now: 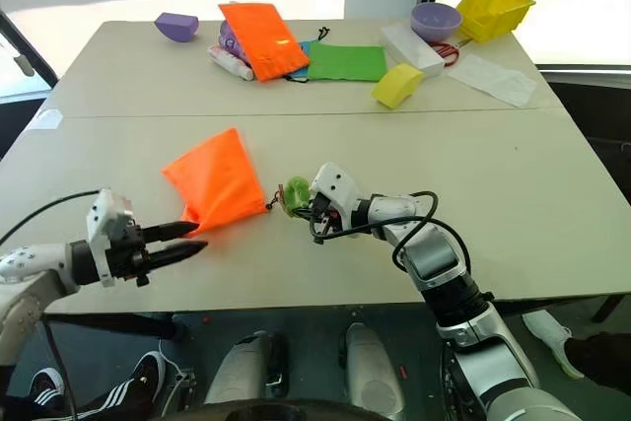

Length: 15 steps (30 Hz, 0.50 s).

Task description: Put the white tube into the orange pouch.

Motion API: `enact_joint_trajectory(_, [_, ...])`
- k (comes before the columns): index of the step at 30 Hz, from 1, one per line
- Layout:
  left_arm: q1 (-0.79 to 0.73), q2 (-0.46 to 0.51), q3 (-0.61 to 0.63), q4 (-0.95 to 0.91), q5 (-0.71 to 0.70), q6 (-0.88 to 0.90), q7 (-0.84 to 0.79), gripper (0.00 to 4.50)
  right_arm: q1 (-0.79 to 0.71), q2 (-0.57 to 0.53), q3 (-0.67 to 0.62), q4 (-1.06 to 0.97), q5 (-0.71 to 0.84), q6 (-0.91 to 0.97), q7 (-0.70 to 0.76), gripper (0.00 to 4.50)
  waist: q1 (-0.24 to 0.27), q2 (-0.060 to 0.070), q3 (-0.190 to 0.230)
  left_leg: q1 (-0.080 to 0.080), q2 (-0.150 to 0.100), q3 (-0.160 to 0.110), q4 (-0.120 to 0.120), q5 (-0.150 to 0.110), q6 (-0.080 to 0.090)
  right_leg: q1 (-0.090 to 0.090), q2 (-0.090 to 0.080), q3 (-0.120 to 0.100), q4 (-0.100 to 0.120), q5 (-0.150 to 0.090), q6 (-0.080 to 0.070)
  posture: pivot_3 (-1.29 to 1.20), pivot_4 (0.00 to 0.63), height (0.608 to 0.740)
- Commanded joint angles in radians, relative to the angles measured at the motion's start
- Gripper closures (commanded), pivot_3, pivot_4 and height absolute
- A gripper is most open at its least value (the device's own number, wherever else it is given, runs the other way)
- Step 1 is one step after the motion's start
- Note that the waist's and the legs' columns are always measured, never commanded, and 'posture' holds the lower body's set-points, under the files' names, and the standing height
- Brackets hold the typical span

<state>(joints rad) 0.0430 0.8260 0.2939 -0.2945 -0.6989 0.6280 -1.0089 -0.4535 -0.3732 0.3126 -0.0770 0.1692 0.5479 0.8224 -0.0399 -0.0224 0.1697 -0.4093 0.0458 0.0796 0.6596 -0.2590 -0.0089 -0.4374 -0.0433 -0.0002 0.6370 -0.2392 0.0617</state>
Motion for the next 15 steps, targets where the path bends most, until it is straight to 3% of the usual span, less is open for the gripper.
enact_joint_trajectory(1, [-0.090, 0.026, 0.046, -0.040, -0.143, 0.129, 0.021, 2.15, -0.015, -0.016, -0.019, -0.023, -0.009, -0.046, 0.000, 4.50, 0.002, 0.000, 0.000, 0.000, 0.000, 0.000, 0.002, 0.000, 0.000, 0.000, 0.000, 0.000, 0.001, 0.000, 0.000, 0.00, 0.150, 0.740])
enact_joint_trajectory(3, [-0.155, 0.003, -0.005, -0.033, -0.104, 0.104, 0.039, 2.15, -0.015, -0.024, -0.020, -0.018, -0.018, -0.055, -0.005, 4.50, 0.002, 0.000, 0.000, 0.000, 0.000, 0.000, 0.004, 0.000, 0.000, 0.002, 0.000, 0.000, 0.001, 0.000, 0.000, 0.00, 0.150, 0.740])
enact_joint_trajectory(6, [-0.249, -0.019, -0.032, -0.009, -0.166, 0.180, 0.049, 2.15, -0.012, -0.020, -0.028, -0.027, -0.011, -0.049, -0.011, 4.50, 0.003, 0.000, 0.000, 0.001, -0.002, 0.000, 0.005, 0.000, 0.000, 0.004, -0.001, 0.000, 0.000, 0.000, 0.000, 0.00, 0.150, 0.740])
enact_joint_trajectory(11, [-0.404, -0.073, -0.216, 0.165, 0.082, 0.017, 0.078, 2.15, -0.013, -0.010, -0.024, -0.023, -0.031, -0.069, -0.040, 4.50, 0.006, 0.000, 0.000, 0.002, -0.002, 0.000, 0.005, 0.000, 0.000, 0.005, 0.001, 0.000, 0.001, 0.000, 0.000, 0.00, 0.150, 0.740])
enact_joint_trajectory(15, [-0.479, -0.140, -0.351, 0.204, 0.191, -0.071, 0.048, 2.15, -0.016, -0.003, -0.026, -0.013, -0.037, -0.075, -0.056, 4.50, 0.007, 0.000, 0.000, 0.001, -0.002, 0.000, 0.005, 0.000, 0.000, 0.004, 0.002, 0.001, 0.002, 0.000, 0.000, 0.00, 0.150, 0.740])
